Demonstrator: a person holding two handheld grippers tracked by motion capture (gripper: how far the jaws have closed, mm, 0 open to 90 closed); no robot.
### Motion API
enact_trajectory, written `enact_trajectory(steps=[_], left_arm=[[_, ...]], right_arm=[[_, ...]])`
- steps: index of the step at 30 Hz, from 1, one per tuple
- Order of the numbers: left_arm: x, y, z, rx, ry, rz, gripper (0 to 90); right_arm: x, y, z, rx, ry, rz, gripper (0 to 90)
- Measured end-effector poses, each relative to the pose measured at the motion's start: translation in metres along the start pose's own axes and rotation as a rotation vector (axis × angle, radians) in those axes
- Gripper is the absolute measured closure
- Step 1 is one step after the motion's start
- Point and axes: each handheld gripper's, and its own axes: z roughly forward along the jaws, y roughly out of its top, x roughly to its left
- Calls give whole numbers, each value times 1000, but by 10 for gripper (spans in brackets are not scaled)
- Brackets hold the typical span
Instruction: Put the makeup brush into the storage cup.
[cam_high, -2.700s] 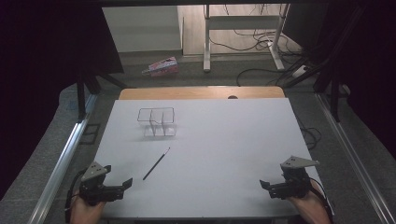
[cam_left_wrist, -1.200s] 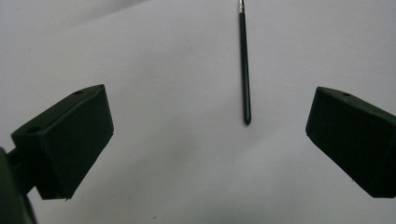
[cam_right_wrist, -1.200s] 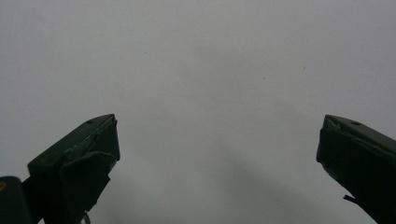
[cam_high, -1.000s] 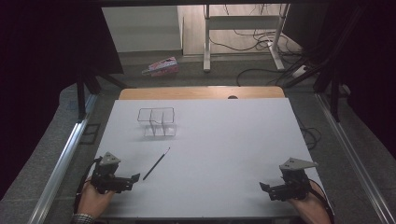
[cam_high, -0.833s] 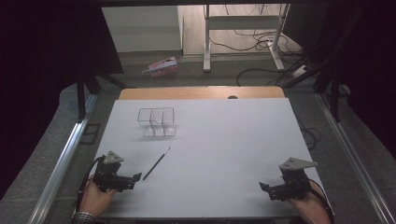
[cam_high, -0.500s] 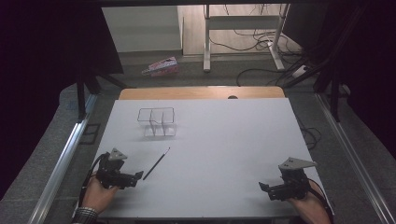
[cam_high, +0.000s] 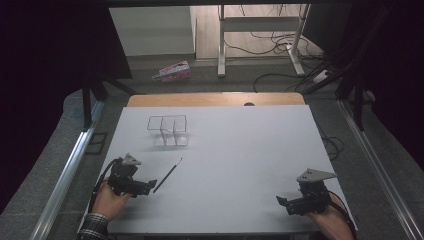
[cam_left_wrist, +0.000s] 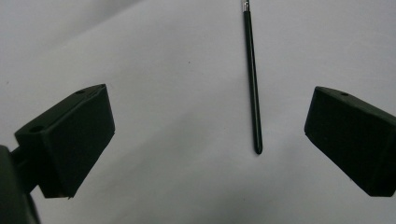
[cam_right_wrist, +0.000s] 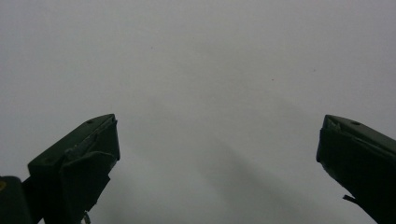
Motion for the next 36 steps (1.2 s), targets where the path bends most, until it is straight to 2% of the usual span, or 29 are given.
enact_trajectory(steps=[11, 26, 36], left_arm=[[0, 17, 9, 46, 2, 22, 24], [-2, 40, 20, 81, -4, 36, 24], [-7, 57, 33, 121, -13, 44, 22]], right_arm=[[1, 1, 2, 17, -5, -13, 0], [0, 1, 3, 27, -4, -11, 0], [0, 1, 4, 35, 0, -11, 0]])
